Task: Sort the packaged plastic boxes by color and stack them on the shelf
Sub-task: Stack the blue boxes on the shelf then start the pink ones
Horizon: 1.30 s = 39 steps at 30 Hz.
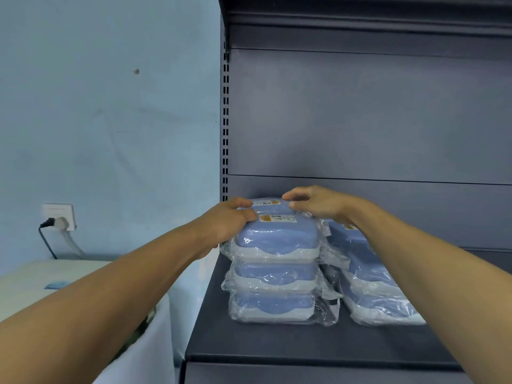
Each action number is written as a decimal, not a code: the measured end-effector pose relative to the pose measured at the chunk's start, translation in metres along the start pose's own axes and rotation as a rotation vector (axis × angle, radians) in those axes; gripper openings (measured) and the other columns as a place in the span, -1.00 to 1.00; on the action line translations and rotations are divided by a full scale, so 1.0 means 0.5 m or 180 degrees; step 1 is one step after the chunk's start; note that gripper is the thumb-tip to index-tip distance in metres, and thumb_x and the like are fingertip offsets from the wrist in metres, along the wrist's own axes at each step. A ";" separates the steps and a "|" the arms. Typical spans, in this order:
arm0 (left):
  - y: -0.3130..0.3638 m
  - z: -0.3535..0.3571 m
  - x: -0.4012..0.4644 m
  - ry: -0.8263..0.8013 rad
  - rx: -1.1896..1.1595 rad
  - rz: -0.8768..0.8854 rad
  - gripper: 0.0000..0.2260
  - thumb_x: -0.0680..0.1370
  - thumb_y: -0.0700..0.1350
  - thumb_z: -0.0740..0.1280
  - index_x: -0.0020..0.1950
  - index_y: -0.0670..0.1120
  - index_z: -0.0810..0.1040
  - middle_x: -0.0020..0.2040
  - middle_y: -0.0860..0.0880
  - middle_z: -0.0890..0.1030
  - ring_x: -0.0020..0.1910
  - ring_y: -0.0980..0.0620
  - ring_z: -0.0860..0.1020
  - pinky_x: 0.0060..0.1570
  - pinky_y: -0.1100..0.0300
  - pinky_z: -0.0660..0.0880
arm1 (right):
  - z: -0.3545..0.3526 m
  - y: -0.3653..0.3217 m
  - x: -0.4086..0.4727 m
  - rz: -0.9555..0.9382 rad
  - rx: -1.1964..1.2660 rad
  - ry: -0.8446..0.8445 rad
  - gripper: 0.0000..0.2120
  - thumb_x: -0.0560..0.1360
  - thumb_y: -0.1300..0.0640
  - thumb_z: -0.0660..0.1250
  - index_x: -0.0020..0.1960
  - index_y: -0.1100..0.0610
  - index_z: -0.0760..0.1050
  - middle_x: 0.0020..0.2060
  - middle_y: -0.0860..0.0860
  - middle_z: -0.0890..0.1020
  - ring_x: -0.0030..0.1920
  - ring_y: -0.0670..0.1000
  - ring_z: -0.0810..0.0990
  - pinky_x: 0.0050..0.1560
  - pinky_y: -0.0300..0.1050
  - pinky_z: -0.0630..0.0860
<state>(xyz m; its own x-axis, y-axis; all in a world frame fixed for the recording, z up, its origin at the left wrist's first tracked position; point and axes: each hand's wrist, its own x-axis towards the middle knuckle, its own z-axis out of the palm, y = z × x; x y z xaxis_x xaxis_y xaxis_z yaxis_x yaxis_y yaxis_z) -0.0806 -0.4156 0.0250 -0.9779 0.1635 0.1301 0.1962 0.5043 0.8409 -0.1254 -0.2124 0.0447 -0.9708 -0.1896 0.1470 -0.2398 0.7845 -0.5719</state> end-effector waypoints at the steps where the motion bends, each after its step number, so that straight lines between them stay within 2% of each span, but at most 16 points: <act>1: -0.001 0.002 0.001 -0.0007 0.0033 -0.0012 -0.67 0.63 -0.01 0.17 0.40 0.09 0.34 0.26 0.02 0.45 -0.09 0.13 0.44 -0.37 0.31 0.33 | 0.000 0.001 -0.001 0.0016 0.0009 0.0000 -0.65 0.60 0.14 0.21 0.38 0.09 0.40 0.26 -0.02 0.50 0.19 -0.08 0.44 0.14 -0.24 0.31; 2: -0.001 0.005 0.000 -0.0001 0.0067 -0.0002 -0.70 0.63 -0.02 0.15 0.37 0.08 0.37 0.26 0.01 0.46 -0.06 0.10 0.44 -0.36 0.31 0.33 | 0.000 0.003 0.000 0.0024 0.0013 0.0004 -0.65 0.61 0.15 0.21 0.39 0.10 0.40 0.27 -0.02 0.49 0.19 -0.09 0.43 0.14 -0.25 0.30; 5: 0.003 0.014 -0.002 0.0047 0.0160 0.0079 -0.85 0.65 -0.06 0.10 0.16 0.08 0.42 0.08 0.03 0.45 -0.25 0.21 0.41 -0.49 0.47 0.32 | 0.002 0.007 0.002 0.0038 0.0007 0.0058 -0.65 0.60 0.17 0.20 0.39 0.13 0.40 0.29 0.01 0.49 0.25 -0.05 0.44 0.15 -0.28 0.28; 8: 0.005 0.017 0.001 0.0009 0.0293 0.0149 -0.76 0.66 -0.06 0.07 0.28 0.06 0.41 0.08 0.03 0.42 -0.18 0.14 0.42 -0.38 0.43 0.30 | 0.005 0.013 0.006 0.0057 0.0056 0.0113 -0.65 0.60 0.18 0.20 0.38 0.15 0.40 0.30 0.02 0.49 0.30 -0.03 0.44 0.18 -0.28 0.28; 11: 0.008 0.019 0.005 0.0034 0.0360 0.0172 -0.78 0.66 -0.06 0.06 0.24 0.04 0.41 0.08 0.01 0.42 -0.17 0.11 0.42 -0.34 0.39 0.31 | 0.007 0.018 0.009 0.0093 0.0100 0.0154 -0.66 0.60 0.18 0.20 0.37 0.14 0.41 0.30 0.03 0.49 0.29 -0.02 0.44 0.21 -0.25 0.29; 13: 0.009 0.021 0.008 0.0039 0.0444 0.0187 -0.74 0.66 -0.04 0.04 0.30 0.01 0.41 0.09 -0.02 0.44 -0.10 0.06 0.44 -0.32 0.38 0.32 | 0.008 0.017 0.007 0.0128 0.0082 0.0141 -0.67 0.61 0.18 0.18 0.36 0.15 0.42 0.30 0.05 0.49 0.29 0.00 0.44 0.23 -0.22 0.30; 16: 0.006 0.021 0.011 0.0076 0.0562 0.0207 -0.69 0.66 -0.02 0.03 0.36 -0.01 0.38 0.17 -0.05 0.48 0.00 0.03 0.43 -0.22 0.28 0.39 | 0.007 0.009 -0.004 0.0150 0.0099 0.0274 -0.67 0.62 0.18 0.13 0.34 0.25 0.41 0.30 0.14 0.50 0.32 0.12 0.44 0.26 -0.13 0.34; 18: 0.004 0.021 0.012 0.0080 0.0573 0.0214 -0.69 0.66 -0.01 0.04 0.37 -0.01 0.38 0.16 -0.04 0.48 0.01 0.03 0.42 -0.18 0.26 0.40 | 0.003 0.001 -0.026 0.0006 0.0148 0.0503 -0.65 0.63 0.13 0.13 0.39 0.19 0.37 0.34 0.08 0.47 0.33 0.07 0.41 0.23 -0.17 0.31; 20: 0.002 0.020 0.012 0.0052 0.0572 0.0239 -0.73 0.66 -0.03 0.04 0.29 -0.01 0.41 0.08 -0.01 0.44 -0.01 0.04 0.41 -0.27 0.34 0.36 | -0.003 -0.008 -0.057 -0.0250 0.0175 0.0657 -0.66 0.63 0.06 0.14 0.37 0.12 0.39 0.30 -0.01 0.48 0.28 -0.01 0.43 0.22 -0.19 0.31; 22: 0.001 0.020 0.013 0.0074 0.0562 0.0248 -0.82 0.66 -0.05 0.05 0.13 -0.01 0.42 0.04 -0.02 0.44 -0.03 0.02 0.42 -0.26 0.35 0.32 | -0.005 -0.013 -0.090 -0.0474 0.0201 0.0567 -0.70 0.60 0.00 0.18 0.25 0.09 0.48 0.22 -0.04 0.53 0.22 -0.04 0.48 0.22 -0.19 0.35; 25: 0.001 0.021 0.016 0.0130 0.0529 0.0245 -0.85 0.66 -0.06 0.06 0.05 -0.02 0.41 0.03 -0.05 0.46 -0.03 -0.01 0.45 -0.24 0.36 0.34 | 0.003 -0.010 -0.122 -0.0545 -0.0312 0.0092 -0.62 0.56 -0.10 0.22 0.29 0.05 0.47 0.32 -0.09 0.43 0.32 -0.08 0.38 0.36 -0.16 0.26; 28: 0.003 0.024 0.015 0.0166 0.0626 0.0260 -0.74 0.66 -0.06 0.05 0.19 -0.08 0.48 0.06 -0.07 0.48 0.02 -0.04 0.46 -0.22 0.31 0.37 | 0.017 -0.007 -0.134 -0.0486 -0.0476 0.0026 -0.56 0.57 -0.13 0.18 0.37 0.04 0.40 0.39 -0.08 0.35 0.39 -0.05 0.30 0.44 -0.08 0.18; 30: 0.004 0.025 0.013 0.0187 0.0679 0.0240 -0.69 0.66 -0.06 0.05 0.29 -0.11 0.47 0.16 -0.11 0.52 0.07 -0.07 0.47 -0.10 0.22 0.42 | 0.023 -0.009 -0.141 -0.0484 -0.0494 0.0114 -0.59 0.59 -0.10 0.15 0.36 0.05 0.40 0.38 -0.05 0.36 0.39 -0.02 0.29 0.43 -0.08 0.18; 33: 0.003 0.024 0.012 0.0212 0.0726 0.0223 -0.71 0.66 -0.05 0.06 0.26 -0.08 0.47 0.20 -0.13 0.51 0.12 -0.10 0.48 0.04 0.12 0.40 | 0.030 -0.009 -0.148 -0.0431 -0.0518 0.0255 -0.58 0.59 -0.12 0.14 0.39 0.02 0.37 0.40 -0.06 0.35 0.40 0.00 0.27 0.44 -0.04 0.18; 37: 0.006 0.019 -0.001 0.0313 0.0760 0.0217 -0.62 0.65 0.08 0.06 0.38 -0.06 0.38 0.31 -0.09 0.46 0.15 -0.09 0.44 0.13 0.06 0.38 | 0.029 -0.013 -0.171 -0.0452 -0.0468 0.0660 -0.47 0.58 -0.14 0.14 0.49 0.05 0.22 0.47 -0.05 0.26 0.47 0.00 0.17 0.44 -0.08 0.15; 39: 0.011 0.018 -0.014 0.0473 0.0825 0.0254 -0.55 0.64 0.12 0.03 0.43 -0.09 0.32 0.39 -0.12 0.41 0.27 -0.13 0.42 0.26 0.03 0.33 | 0.022 -0.017 -0.195 -0.0542 -0.0404 0.0902 -0.46 0.58 -0.12 0.16 0.50 0.05 0.19 0.48 -0.05 0.24 0.48 -0.01 0.16 0.40 -0.13 0.15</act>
<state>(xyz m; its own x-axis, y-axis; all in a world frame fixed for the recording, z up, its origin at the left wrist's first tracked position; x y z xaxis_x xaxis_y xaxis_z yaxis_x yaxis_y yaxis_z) -0.0721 -0.4061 0.0239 -0.9548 0.0949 0.2817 0.2657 0.6974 0.6656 -0.0287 -0.2070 0.0264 -0.8722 -0.1666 0.4600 -0.3781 0.8262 -0.4177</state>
